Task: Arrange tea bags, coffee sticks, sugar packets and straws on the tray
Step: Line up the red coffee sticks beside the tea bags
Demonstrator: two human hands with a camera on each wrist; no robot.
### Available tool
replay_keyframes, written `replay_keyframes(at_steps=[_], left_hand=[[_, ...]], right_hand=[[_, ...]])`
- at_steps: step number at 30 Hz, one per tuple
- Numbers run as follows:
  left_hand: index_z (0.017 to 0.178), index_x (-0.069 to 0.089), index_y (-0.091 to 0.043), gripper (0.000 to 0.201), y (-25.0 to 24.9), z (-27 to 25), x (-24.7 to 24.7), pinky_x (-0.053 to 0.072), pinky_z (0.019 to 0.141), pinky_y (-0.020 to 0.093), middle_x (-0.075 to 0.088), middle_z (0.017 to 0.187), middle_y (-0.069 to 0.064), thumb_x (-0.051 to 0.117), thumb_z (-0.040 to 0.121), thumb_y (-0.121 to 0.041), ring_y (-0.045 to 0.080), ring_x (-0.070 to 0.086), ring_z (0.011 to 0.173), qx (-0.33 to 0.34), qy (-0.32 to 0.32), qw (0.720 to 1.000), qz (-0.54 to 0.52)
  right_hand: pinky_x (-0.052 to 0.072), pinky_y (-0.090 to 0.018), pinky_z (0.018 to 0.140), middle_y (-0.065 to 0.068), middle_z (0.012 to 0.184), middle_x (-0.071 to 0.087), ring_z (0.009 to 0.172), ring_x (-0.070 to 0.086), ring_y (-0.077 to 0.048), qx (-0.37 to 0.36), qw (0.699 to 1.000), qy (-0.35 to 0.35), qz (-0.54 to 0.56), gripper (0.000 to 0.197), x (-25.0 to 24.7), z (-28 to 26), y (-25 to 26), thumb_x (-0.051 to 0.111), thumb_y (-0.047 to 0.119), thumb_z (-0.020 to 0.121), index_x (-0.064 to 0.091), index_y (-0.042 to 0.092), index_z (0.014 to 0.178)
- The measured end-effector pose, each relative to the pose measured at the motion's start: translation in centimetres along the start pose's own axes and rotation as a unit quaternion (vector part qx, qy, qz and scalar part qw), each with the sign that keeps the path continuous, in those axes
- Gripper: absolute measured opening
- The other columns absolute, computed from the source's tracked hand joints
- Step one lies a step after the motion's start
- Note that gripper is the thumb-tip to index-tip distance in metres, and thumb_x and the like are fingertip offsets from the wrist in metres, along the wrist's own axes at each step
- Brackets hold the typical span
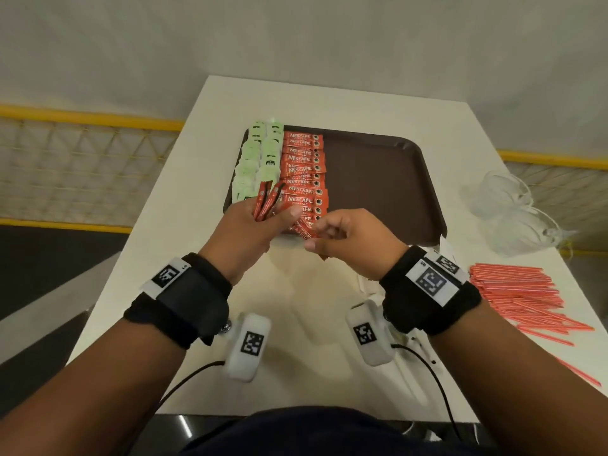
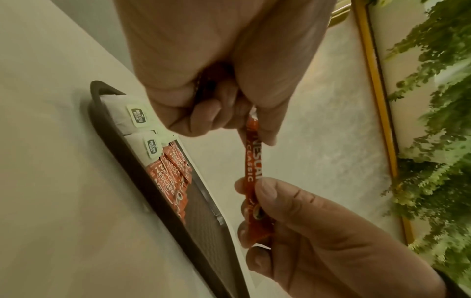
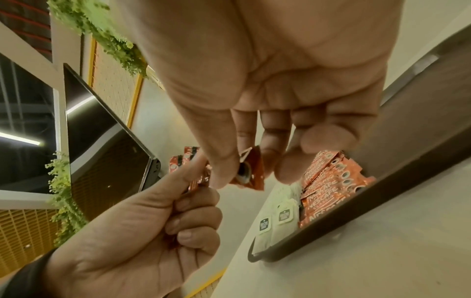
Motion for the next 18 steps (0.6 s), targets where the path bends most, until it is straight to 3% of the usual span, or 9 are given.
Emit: replay_keyframes(at_steps=[1, 3, 5, 7, 9, 11, 13, 16, 18], left_hand=[[0.093, 0.066, -0.023, 0.011, 0.1, 0.3, -0.3, 0.042, 0.053, 0.016, 0.068, 0.075, -0.013, 0.067, 0.09, -0.033, -0.003, 0.052, 0.054, 0.005, -0.02, 1.0, -0.004], [0.096, 0.066, -0.015, 0.019, 0.4, 0.7, -0.9, 0.041, 0.052, 0.016, 0.067, 0.079, -0.009, 0.068, 0.09, -0.032, -0.001, 0.049, 0.055, -0.003, -0.049, 0.999, -0.018], [0.107, 0.065, -0.007, 0.03, 0.6, 1.0, -1.2, 0.036, 0.049, 0.018, 0.063, 0.073, -0.008, 0.068, 0.09, -0.033, 0.004, 0.041, 0.052, -0.025, -0.041, 0.998, -0.042], [0.112, 0.062, -0.01, 0.028, 0.6, 1.3, -1.3, 0.031, 0.045, 0.017, 0.053, 0.058, -0.014, 0.066, 0.092, -0.03, 0.004, 0.033, 0.046, -0.047, -0.019, 0.995, -0.082], [0.107, 0.062, -0.013, 0.022, 0.7, 1.7, -1.5, 0.03, 0.042, 0.016, 0.047, 0.053, -0.015, 0.066, 0.092, -0.028, 0.004, 0.031, 0.044, -0.055, -0.025, 0.993, -0.097], [0.095, 0.063, -0.015, 0.015, 0.5, 2.2, -1.6, 0.03, 0.042, 0.016, 0.046, 0.049, -0.015, 0.068, 0.091, -0.029, 0.004, 0.032, 0.043, -0.034, -0.04, 0.996, -0.069], [0.091, 0.064, -0.016, 0.014, 0.4, 2.8, -1.6, 0.031, 0.043, 0.017, 0.047, 0.048, -0.016, 0.068, 0.09, -0.03, 0.003, 0.036, 0.041, -0.019, -0.038, 0.998, -0.049], [0.106, 0.066, -0.016, 0.018, -0.1, 3.5, -1.6, 0.037, 0.046, 0.015, 0.058, 0.054, -0.017, 0.065, 0.092, -0.028, 0.001, 0.049, 0.043, -0.028, -0.008, 0.998, -0.062], [0.116, 0.065, -0.017, 0.025, -0.2, 4.2, -1.7, 0.043, 0.051, 0.015, 0.066, 0.063, -0.015, 0.064, 0.093, -0.028, 0.001, 0.058, 0.05, -0.046, 0.01, 0.996, -0.077]], right_hand=[[0.055, -0.039, 0.073, -0.011, 0.077, 0.069, 0.071, 0.064, -0.028, -0.005, 1.0, -0.001, 0.011, 0.018, 0.0, 0.2, 0.1, 0.072, 0.025, 0.086, 0.07, 0.008, 0.09], [0.05, -0.019, 0.061, -0.004, 0.072, 0.065, 0.061, 0.057, -0.011, -0.01, 0.999, -0.015, 0.031, 0.016, -0.2, 0.4, 0.2, 0.07, 0.023, 0.088, 0.071, 0.007, 0.087], [0.042, -0.011, 0.057, 0.001, 0.07, 0.062, 0.061, 0.053, -0.004, -0.003, 0.998, -0.027, 0.057, 0.012, -0.3, 0.7, 0.1, 0.07, 0.022, 0.088, 0.072, 0.012, 0.084], [0.043, -0.014, 0.059, -0.003, 0.074, 0.065, 0.068, 0.056, -0.009, 0.007, 0.996, -0.028, 0.089, 0.008, -0.3, 1.0, 0.0, 0.069, 0.023, 0.089, 0.071, 0.016, 0.086], [0.045, -0.018, 0.06, -0.01, 0.081, 0.067, 0.071, 0.06, -0.013, 0.012, 0.992, -0.035, 0.117, 0.007, -0.2, 1.4, 0.0, 0.068, 0.022, 0.089, 0.07, 0.016, 0.09], [0.046, -0.015, 0.057, -0.007, 0.081, 0.067, 0.07, 0.062, -0.014, 0.007, 0.988, -0.043, 0.148, 0.006, -0.1, 1.9, 0.3, 0.069, 0.021, 0.088, 0.069, 0.017, 0.092], [0.049, -0.019, 0.061, -0.001, 0.077, 0.067, 0.068, 0.061, -0.014, -0.002, 0.984, -0.051, 0.169, 0.008, 0.0, 2.5, 0.4, 0.071, 0.021, 0.086, 0.07, 0.015, 0.092], [0.054, -0.036, 0.075, -0.016, 0.085, 0.067, 0.071, 0.06, -0.024, -0.009, 0.981, -0.075, 0.177, 0.012, -0.1, 3.5, 0.0, 0.071, 0.022, 0.086, 0.072, 0.012, 0.092], [0.053, -0.03, 0.068, -0.018, 0.085, 0.065, 0.07, 0.06, -0.022, 0.0, 0.981, -0.078, 0.18, 0.01, -0.4, 4.3, -0.3, 0.071, 0.024, 0.087, 0.072, 0.014, 0.091]])
Point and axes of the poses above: each hand's wrist, its own z-axis towards the middle knuckle, its own x-axis out of the palm, y = z × x, the point moved 4 cm from there along z, towards the middle knuckle
